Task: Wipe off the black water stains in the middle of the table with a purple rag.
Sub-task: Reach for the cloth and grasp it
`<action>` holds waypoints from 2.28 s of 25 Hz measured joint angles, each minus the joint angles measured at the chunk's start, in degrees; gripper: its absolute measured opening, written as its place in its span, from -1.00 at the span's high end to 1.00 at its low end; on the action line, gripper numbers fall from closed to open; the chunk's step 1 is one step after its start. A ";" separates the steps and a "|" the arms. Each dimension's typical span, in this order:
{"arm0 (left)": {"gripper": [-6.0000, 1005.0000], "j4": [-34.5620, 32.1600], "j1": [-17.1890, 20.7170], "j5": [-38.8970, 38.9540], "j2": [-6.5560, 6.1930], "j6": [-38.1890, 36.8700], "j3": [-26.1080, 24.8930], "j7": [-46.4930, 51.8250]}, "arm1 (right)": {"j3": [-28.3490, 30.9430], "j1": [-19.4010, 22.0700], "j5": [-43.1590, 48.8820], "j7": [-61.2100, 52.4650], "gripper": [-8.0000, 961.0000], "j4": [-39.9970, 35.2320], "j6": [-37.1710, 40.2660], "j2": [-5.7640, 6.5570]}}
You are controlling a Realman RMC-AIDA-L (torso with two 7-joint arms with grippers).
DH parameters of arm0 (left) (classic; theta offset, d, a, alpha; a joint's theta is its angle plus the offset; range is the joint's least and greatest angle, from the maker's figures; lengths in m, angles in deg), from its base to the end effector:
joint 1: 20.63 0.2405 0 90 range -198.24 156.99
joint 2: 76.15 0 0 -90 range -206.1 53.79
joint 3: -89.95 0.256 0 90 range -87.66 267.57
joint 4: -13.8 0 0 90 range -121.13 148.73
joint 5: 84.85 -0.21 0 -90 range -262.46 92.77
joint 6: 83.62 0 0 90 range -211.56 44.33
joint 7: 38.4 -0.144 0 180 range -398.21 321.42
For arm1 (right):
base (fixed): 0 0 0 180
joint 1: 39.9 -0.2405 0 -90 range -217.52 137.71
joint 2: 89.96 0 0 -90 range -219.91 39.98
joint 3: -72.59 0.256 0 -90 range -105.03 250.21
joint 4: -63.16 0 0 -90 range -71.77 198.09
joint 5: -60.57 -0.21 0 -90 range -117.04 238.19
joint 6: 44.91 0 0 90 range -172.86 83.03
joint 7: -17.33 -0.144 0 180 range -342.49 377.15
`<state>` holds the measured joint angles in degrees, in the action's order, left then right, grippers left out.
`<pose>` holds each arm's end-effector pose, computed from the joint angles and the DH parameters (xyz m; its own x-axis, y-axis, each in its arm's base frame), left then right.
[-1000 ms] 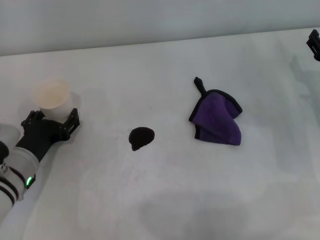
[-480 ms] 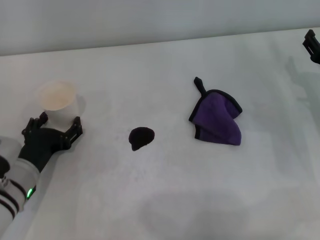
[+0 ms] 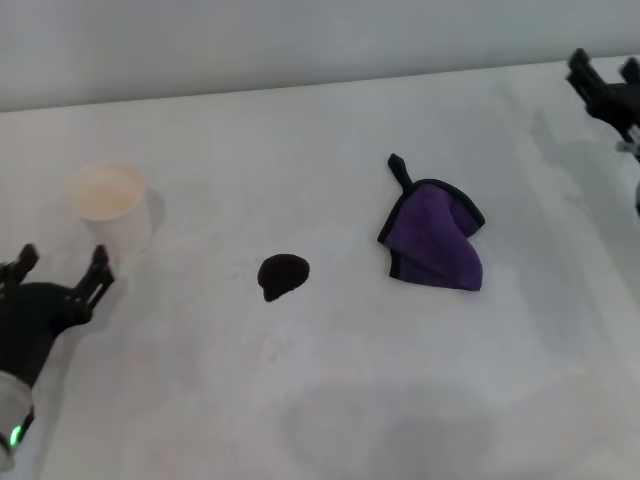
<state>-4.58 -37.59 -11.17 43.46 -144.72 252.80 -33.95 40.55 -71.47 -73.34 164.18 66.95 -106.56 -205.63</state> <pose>-0.3419 0.2627 -0.0817 0.6554 0.2168 0.7235 0.7552 -0.1978 -0.6249 0.3584 0.3542 0.0160 0.4460 -0.0800 -0.8914 -0.8950 -0.0292 -0.4452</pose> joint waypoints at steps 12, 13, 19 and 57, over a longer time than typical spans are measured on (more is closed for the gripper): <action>-0.78 2.67 2.34 0.84 -0.44 -3.91 -3.70 2.60 | -7.27 1.09 32.71 -43.39 -0.71 -20.03 9.49 0.90; -0.78 3.04 2.39 0.85 -0.45 -4.08 -4.50 2.60 | -9.99 1.89 35.64 -47.64 -0.70 -23.58 9.89 0.87; -0.77 5.61 1.71 0.87 -0.52 -4.62 -8.13 2.60 | -26.19 4.63 47.94 -66.89 -0.69 -40.32 9.55 0.85; -0.78 6.44 -8.11 0.68 -0.36 -2.61 -9.56 2.59 | -53.51 -3.21 100.44 -120.79 -0.57 -64.05 -5.49 0.35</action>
<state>1.86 -45.70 -10.49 43.10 -147.33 243.25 -31.36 -12.96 -74.68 27.10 43.40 2.90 -112.05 -205.27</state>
